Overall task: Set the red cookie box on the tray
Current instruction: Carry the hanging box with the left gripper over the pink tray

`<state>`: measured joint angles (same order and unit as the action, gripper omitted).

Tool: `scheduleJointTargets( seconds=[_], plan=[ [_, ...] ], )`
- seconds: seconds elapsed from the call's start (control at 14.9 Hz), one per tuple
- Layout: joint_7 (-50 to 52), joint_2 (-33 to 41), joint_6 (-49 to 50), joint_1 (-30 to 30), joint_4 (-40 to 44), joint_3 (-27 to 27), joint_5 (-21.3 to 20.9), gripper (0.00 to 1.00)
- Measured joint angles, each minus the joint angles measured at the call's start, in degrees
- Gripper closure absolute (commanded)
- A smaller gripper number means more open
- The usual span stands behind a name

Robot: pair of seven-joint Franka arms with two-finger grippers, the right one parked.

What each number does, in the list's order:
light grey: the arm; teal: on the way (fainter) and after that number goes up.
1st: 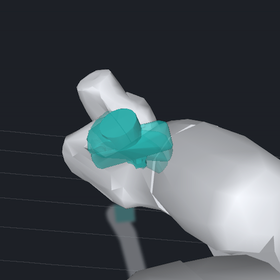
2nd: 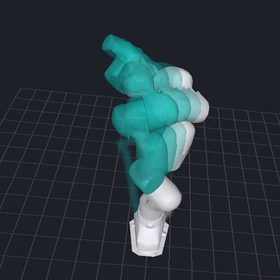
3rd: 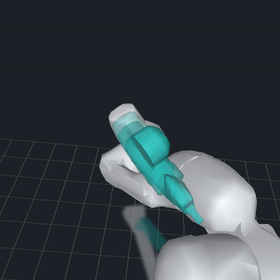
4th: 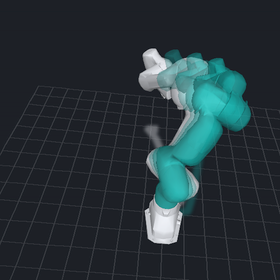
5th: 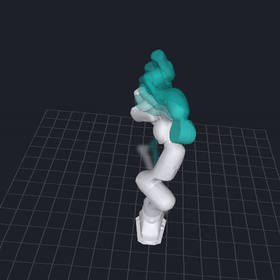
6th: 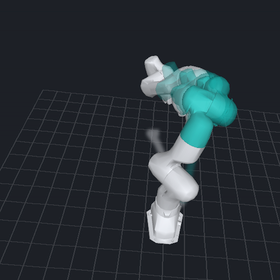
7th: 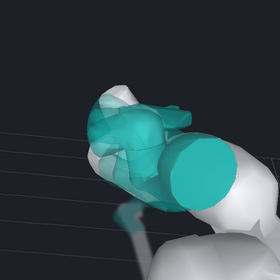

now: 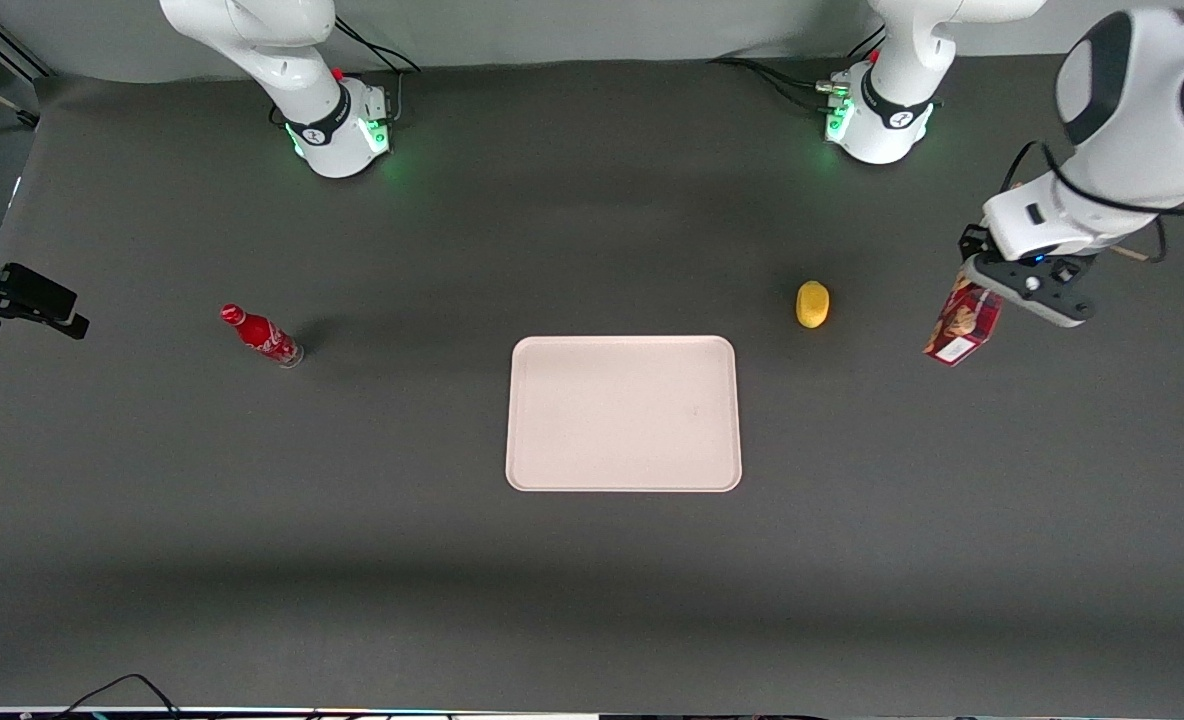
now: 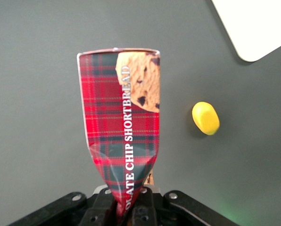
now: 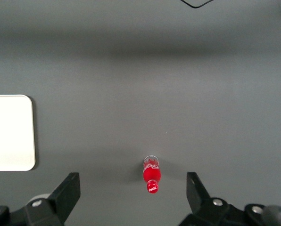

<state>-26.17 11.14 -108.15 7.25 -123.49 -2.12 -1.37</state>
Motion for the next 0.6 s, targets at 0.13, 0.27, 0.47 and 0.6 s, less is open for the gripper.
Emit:
scheduleJointTargets(
  seconds=[0.13, 0.27, 0.47, 0.6],
  plan=[
    [1.4, 0.0, 6.2, 0.0, 5.3, 0.0, 0.0, 1.0],
    [2.3, 0.0, 9.3, 0.0, 8.2, 0.0, 0.0, 1.0],
    [9.1, -0.3, 9.6, 0.1, 8.6, 1.4, 0.2, 1.0],
    [18.1, -1.0, 9.2, 0.2, 8.7, 5.6, 0.4, 1.0]
  ],
)
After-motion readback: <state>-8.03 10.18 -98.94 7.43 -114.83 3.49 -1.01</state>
